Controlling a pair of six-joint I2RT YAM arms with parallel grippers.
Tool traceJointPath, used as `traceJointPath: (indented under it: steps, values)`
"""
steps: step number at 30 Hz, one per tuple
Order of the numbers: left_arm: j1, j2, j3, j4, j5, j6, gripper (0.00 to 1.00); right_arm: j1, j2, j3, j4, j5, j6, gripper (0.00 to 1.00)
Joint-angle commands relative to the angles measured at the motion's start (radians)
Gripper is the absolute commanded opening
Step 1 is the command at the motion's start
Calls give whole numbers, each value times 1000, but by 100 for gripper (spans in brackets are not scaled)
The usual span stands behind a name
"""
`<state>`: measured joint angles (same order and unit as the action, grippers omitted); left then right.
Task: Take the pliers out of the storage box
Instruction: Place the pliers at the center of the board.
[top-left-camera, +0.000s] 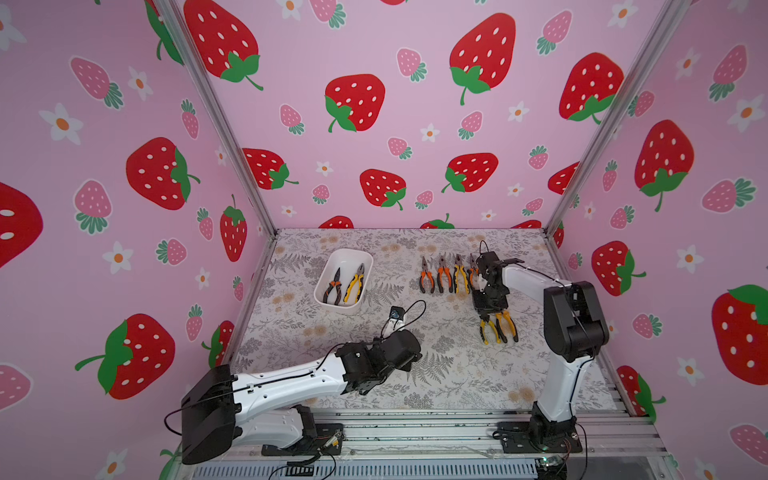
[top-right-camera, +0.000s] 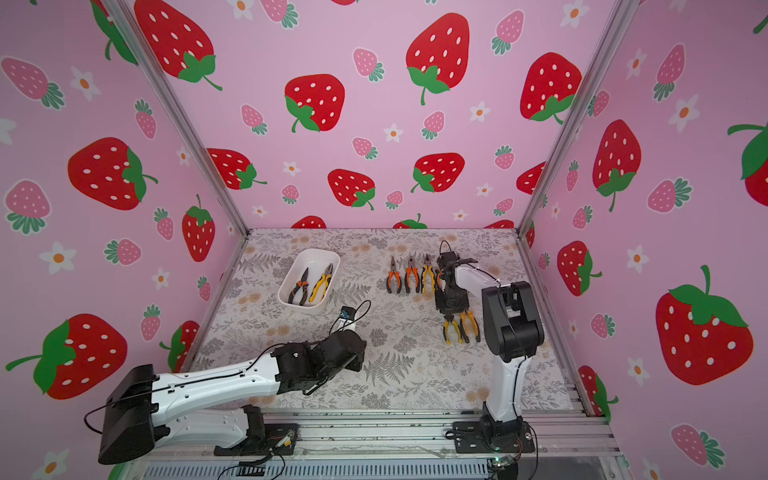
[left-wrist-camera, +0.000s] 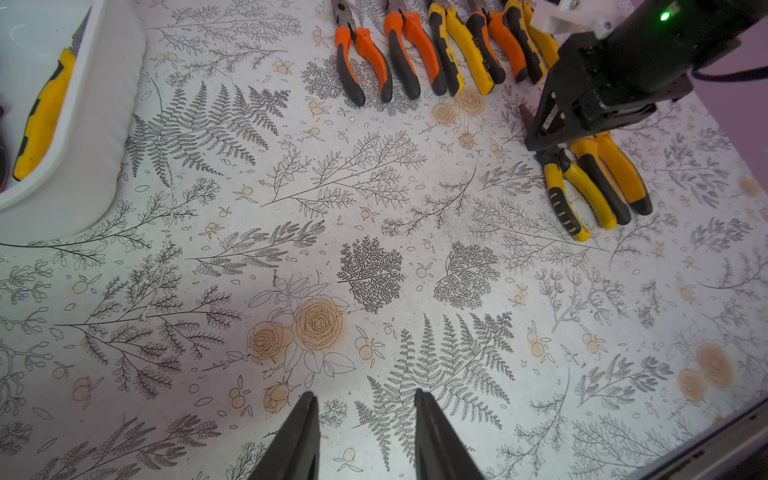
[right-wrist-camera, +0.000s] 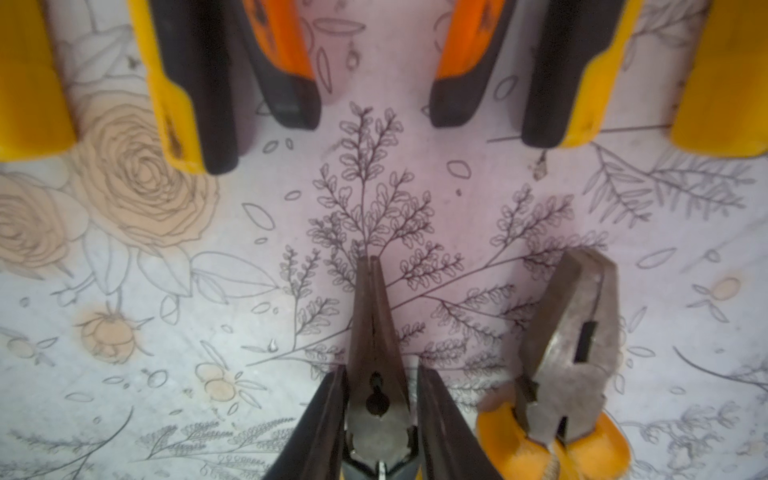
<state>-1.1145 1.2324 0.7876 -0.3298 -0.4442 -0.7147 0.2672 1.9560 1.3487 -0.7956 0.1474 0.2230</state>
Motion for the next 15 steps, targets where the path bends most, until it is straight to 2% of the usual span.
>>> traceJointPath:
  steps: [1, 3, 6, 9, 12, 15]
  values:
    - [15, 4, 35, -24, -20, 19, 41, -5, -29, 18, -17, 9, 16, 36]
    - [53, -4, 49, -53, 1, 44, 43, -1, -92, 21, -34, 21, 25, 37]
    - [169, -32, 58, -76, 92, 81, 43, 28, -225, 14, -54, 69, 43, 39]
    - [303, -53, 64, -99, 171, 119, 44, 112, -368, -32, -27, 75, 72, 40]
    - [432, -37, 85, -134, 235, 155, 44, 242, -499, -142, 101, 58, 102, 41]
    - [529, 7, 119, -161, 274, 189, 44, 339, -623, -322, 333, 29, 150, 41]
